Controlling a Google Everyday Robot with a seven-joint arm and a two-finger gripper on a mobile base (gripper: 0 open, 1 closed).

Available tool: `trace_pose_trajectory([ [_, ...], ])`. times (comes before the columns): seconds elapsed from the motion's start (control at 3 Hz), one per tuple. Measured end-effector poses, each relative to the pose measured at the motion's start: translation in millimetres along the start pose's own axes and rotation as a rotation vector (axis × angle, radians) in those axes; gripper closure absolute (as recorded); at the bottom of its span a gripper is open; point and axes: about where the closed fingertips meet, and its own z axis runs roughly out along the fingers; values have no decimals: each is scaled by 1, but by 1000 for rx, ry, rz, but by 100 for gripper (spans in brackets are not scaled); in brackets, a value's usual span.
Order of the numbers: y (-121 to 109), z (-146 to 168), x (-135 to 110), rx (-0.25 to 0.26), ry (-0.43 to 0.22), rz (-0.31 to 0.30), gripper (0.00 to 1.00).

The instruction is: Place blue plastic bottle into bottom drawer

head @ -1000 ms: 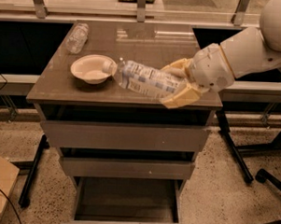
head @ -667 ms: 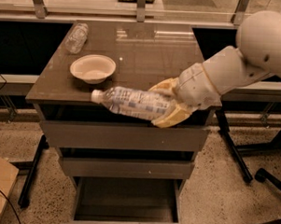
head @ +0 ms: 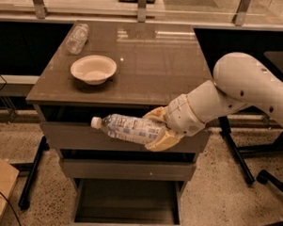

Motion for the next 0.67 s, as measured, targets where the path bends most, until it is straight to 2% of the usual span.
trace_pose_trajectory([
  [0.33,7,18,10,-27,57,19,100],
  [0.67,39,90,46,-106,46,75,100],
])
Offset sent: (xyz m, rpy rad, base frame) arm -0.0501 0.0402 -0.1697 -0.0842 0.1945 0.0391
